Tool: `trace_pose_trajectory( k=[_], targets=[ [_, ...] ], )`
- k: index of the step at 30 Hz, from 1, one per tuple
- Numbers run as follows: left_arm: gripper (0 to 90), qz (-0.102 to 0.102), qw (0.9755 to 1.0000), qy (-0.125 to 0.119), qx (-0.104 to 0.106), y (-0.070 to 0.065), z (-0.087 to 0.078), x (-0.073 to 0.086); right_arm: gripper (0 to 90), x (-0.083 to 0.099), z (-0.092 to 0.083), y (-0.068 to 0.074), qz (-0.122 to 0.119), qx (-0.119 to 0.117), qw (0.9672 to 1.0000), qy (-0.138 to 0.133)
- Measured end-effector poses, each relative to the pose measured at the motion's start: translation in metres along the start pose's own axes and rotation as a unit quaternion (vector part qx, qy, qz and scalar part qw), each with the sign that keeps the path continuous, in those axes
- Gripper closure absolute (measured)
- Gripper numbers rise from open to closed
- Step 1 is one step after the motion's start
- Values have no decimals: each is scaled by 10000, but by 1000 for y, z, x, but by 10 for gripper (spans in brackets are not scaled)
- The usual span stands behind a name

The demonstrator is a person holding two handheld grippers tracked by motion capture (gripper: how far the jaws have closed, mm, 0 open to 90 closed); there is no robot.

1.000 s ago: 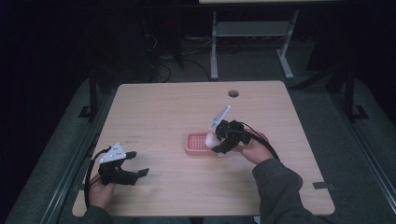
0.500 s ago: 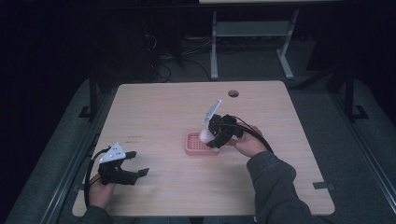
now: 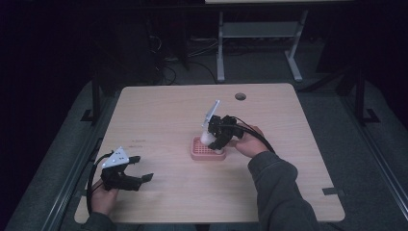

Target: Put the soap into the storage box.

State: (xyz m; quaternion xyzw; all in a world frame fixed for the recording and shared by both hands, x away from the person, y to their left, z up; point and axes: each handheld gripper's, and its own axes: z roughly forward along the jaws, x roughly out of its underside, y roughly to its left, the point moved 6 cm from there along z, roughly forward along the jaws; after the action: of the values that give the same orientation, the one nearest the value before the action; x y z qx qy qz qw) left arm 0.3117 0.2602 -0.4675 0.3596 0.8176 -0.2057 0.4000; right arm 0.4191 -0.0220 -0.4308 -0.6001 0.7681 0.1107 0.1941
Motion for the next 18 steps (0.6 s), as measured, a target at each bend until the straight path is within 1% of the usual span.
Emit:
trace_pose_trajectory(
  k=[7, 11, 15, 18],
  targets=[
    [140, -11, 10000, -15, 6, 0, 0, 0, 488, -2, 13, -7, 45, -68, 9998, 172],
    [140, -4, 10000, -17, 9, 0, 0, 0, 488, -3, 21, -10, 53, -52, 9997, 253],
    [140, -5, 10000, -11, 4, 0, -1, 0, 488, -4, 28, -10, 20, -105, 9995, 308],
    [140, 0, 10000, -8, 7, 0, 0, 0, 488, -5, 32, -12, 48, -155, 9994, 298]
  ],
)
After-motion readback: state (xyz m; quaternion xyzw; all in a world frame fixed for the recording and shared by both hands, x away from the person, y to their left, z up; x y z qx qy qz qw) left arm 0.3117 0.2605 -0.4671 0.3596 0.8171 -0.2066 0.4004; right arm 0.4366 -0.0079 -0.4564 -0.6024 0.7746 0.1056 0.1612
